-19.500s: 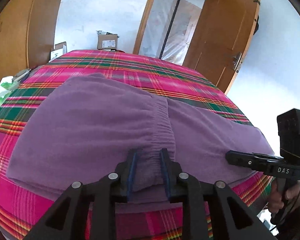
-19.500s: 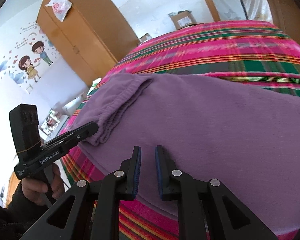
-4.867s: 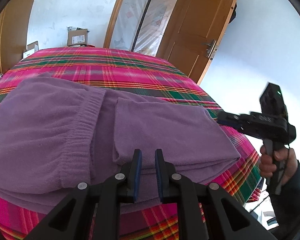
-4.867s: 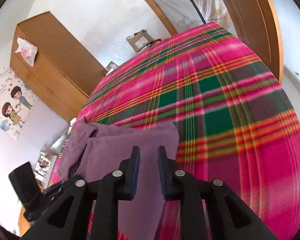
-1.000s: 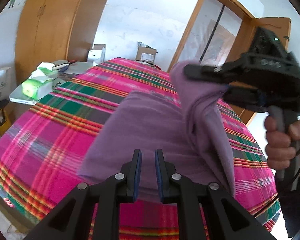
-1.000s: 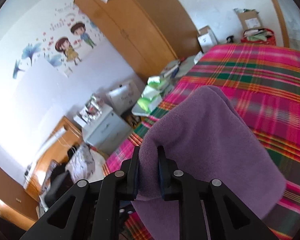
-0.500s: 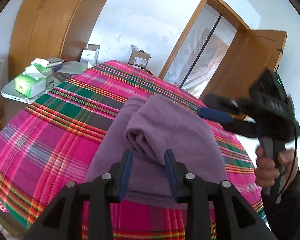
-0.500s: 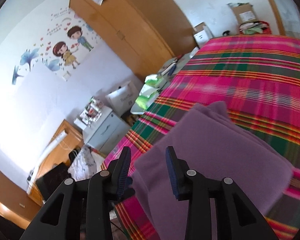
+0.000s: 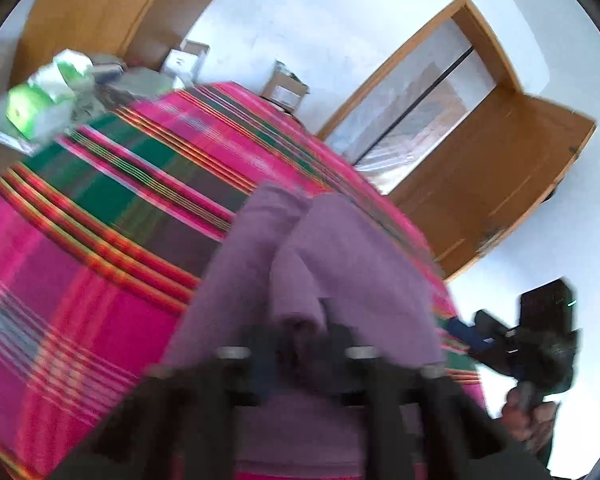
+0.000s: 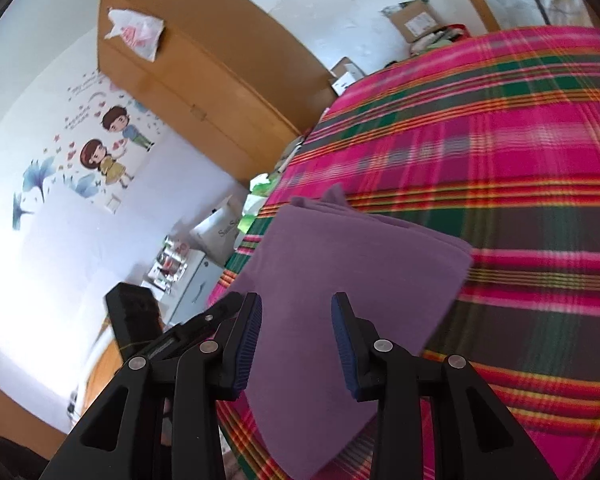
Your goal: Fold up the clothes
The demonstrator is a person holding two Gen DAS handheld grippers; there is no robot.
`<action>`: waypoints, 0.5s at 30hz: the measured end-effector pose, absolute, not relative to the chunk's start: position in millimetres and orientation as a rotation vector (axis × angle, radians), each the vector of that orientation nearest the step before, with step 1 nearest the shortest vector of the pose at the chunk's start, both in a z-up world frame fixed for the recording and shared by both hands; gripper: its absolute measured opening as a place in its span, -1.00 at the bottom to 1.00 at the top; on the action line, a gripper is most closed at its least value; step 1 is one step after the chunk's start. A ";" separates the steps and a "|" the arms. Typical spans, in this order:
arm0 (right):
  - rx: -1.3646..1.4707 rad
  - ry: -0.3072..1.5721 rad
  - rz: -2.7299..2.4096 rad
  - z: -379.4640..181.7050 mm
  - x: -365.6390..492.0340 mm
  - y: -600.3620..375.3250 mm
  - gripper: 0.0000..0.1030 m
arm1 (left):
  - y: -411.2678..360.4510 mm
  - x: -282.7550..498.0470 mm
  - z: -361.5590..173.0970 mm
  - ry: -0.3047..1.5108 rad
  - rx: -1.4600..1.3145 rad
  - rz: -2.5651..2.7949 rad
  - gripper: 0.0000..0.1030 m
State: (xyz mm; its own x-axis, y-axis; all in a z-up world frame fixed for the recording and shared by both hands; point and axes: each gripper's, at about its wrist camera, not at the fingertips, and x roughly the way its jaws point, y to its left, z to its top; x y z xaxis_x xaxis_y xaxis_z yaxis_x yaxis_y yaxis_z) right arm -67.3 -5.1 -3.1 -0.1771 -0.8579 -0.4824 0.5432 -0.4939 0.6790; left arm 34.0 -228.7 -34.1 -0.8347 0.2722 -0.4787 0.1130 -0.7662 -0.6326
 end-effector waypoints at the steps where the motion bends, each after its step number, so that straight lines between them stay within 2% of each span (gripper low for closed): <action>1: 1.067 -0.446 -1.832 -2.9 -67.3 -1.9 -0.27 | -227.5 40.4 -27.3 -1.025 -0.822 2.758 -0.78; 4: 1.056 -0.459 -1.848 -2.2 -68.6 5.2 -0.27 | -227.8 59.7 -13.4 -1.025 -0.719 2.799 -0.79; 7: 1.048 -0.464 -1.867 -4.5 -70.1 9.9 -0.27 | -233.5 66.7 -26.3 -1.036 -0.785 2.831 -0.79; 10: 1.045 -0.454 -1.885 -9.3 -72.3 11.2 -0.27 | -241.7 62.3 -54.3 -1.120 -0.899 2.792 -0.79; 15: 1.019 -0.386 -1.965 -11.0 -71.1 10.6 -0.27 | -238.2 67.5 -54.1 -1.103 -0.866 2.819 -0.79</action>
State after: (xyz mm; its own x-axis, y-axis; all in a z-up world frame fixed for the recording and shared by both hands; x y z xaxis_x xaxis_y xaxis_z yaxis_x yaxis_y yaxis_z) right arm -71.1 10.6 -11.0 -0.2915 -0.8088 -0.5108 0.5551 -0.5779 0.5983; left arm 67.5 -238.2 -54.1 -0.8487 0.1863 -0.4950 0.1990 -0.7547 -0.6252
